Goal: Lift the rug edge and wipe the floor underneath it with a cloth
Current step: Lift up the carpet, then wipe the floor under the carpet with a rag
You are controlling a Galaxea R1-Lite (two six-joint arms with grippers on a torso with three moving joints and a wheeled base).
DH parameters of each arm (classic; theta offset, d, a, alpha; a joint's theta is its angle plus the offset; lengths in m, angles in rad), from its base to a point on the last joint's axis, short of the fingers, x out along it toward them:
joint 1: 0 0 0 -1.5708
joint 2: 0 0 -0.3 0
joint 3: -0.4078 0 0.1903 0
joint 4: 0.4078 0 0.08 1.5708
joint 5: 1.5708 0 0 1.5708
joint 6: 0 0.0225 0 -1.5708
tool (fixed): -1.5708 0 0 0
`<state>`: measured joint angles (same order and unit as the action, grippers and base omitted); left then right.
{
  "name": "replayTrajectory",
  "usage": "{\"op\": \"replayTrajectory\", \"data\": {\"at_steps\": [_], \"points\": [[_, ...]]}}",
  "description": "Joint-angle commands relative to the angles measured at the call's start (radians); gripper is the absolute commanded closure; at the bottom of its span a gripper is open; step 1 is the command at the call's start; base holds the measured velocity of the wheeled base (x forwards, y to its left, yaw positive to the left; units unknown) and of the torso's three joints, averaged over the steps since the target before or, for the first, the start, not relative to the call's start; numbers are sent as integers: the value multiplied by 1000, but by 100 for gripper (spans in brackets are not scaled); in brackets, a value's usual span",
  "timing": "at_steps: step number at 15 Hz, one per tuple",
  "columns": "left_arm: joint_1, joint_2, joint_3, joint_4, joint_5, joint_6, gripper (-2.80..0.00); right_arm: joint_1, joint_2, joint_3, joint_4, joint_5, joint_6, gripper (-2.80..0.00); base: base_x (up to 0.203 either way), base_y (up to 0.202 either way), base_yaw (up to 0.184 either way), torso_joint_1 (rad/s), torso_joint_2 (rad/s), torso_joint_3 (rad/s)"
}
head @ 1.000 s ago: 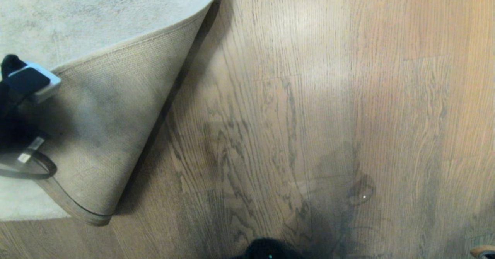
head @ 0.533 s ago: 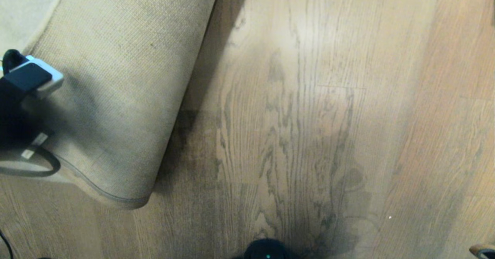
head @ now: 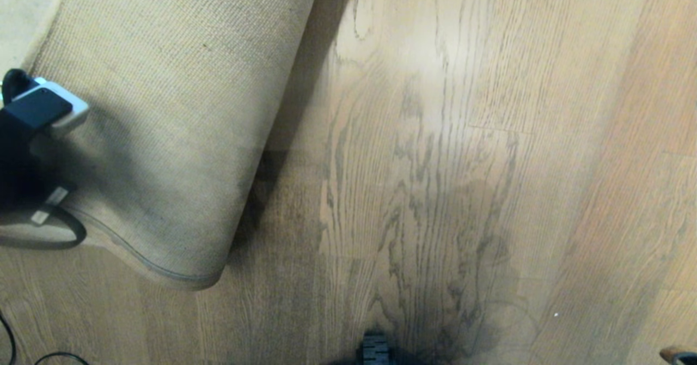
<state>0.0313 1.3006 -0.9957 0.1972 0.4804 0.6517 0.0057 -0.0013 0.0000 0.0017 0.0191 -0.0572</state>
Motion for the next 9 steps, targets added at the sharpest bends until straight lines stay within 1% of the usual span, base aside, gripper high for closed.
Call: {"op": "replayTrajectory", "data": {"at_steps": [1,4,6,9], "points": [[-1,5,0,2,-1,3,0,0,1,0,0,1,-1,0,0,0,0,0,0,0],[-21,5,15,3,-8,-11,0,0,1,0,1,10,-22,0,0,0,0,0,0,0],[-56,15,39,4,-9,-50,0,0,1,0,5,19,-47,0,0,0,0,0,0,0],[-134,36,53,4,-9,-109,0,0,1,0,6,18,-41,0,0,0,0,0,0,0]]}}
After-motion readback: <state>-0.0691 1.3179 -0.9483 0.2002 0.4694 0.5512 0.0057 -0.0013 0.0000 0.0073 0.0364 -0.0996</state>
